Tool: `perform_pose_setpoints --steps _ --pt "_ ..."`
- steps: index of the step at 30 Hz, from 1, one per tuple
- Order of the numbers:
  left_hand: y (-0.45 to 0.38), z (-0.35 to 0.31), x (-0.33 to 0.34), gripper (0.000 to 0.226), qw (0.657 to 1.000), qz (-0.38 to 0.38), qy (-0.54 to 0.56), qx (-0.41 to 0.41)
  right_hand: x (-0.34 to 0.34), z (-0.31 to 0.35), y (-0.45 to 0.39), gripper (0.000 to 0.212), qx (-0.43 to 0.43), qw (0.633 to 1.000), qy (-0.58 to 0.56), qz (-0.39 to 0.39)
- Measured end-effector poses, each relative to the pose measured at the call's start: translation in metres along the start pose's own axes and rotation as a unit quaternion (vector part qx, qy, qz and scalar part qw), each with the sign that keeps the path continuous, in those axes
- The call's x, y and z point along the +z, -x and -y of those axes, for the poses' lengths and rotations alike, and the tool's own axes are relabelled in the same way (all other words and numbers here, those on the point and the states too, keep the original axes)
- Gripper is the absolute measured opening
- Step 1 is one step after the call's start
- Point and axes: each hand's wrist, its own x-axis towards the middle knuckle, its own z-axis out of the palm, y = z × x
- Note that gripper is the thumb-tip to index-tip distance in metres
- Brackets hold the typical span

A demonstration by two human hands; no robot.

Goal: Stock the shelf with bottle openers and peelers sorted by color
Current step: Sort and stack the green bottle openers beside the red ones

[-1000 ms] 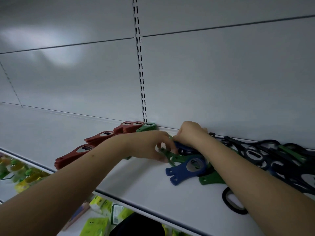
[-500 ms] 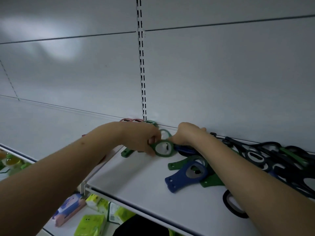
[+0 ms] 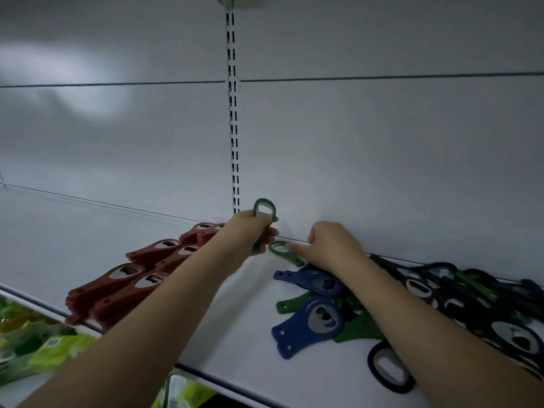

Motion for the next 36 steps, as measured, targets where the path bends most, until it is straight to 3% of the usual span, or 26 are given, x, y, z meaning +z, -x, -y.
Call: perform_pose_setpoints --steps 2,7,14,17,19,22,26,28,30,32,34,36 --pt "-0.003 0.005 0.008 0.021 0.999 -0.001 0.047 0.016 0.008 0.010 -0.001 0.053 -0.007 0.997 0.073 0.024" --pt "-0.004 0.023 0.015 0.017 0.990 0.011 0.140 0.026 0.016 0.014 -0.012 0.033 0.010 0.998 -0.002 0.061" --pt "-0.006 0.033 0.019 0.046 0.966 -0.042 0.253 0.000 0.004 0.004 -0.009 0.038 -0.026 0.993 -0.099 -0.054" --pt "-0.003 0.030 0.021 0.063 0.949 -0.012 0.316 -0.020 -0.011 0.003 -0.001 0.031 -0.066 0.979 -0.132 -0.139" --pt "0.001 0.026 0.019 0.070 0.931 0.050 0.360 -0.044 -0.021 0.007 0.008 0.021 -0.121 0.965 -0.176 -0.152" --pt "0.008 0.025 0.015 0.061 0.918 0.119 0.376 -0.053 -0.027 0.014 0.023 0.021 -0.182 0.966 -0.161 -0.089" --pt "0.009 0.025 0.014 0.041 0.939 0.066 0.328 -0.080 -0.051 0.000 0.031 0.023 -0.164 0.949 -0.176 -0.203" --pt "0.006 0.028 0.015 0.044 0.972 0.037 0.228 -0.052 -0.068 -0.015 0.036 0.018 -0.166 0.964 -0.163 -0.127" --pt "0.005 0.034 0.018 0.045 0.997 0.009 0.075 0.028 -0.074 -0.032 0.044 0.011 -0.177 0.976 -0.120 0.030" --pt "0.008 0.038 0.020 0.048 0.994 0.026 -0.010 0.103 -0.070 -0.046 0.052 0.029 -0.188 0.967 -0.074 0.156" --pt "0.013 0.037 0.020 0.043 0.987 0.053 -0.040 0.147 -0.060 -0.053 0.052 0.048 -0.206 0.954 -0.033 0.213" --pt "0.017 0.035 0.021 0.034 0.980 0.079 -0.047 0.178 -0.049 -0.055 0.047 0.048 -0.215 0.959 -0.022 0.186"
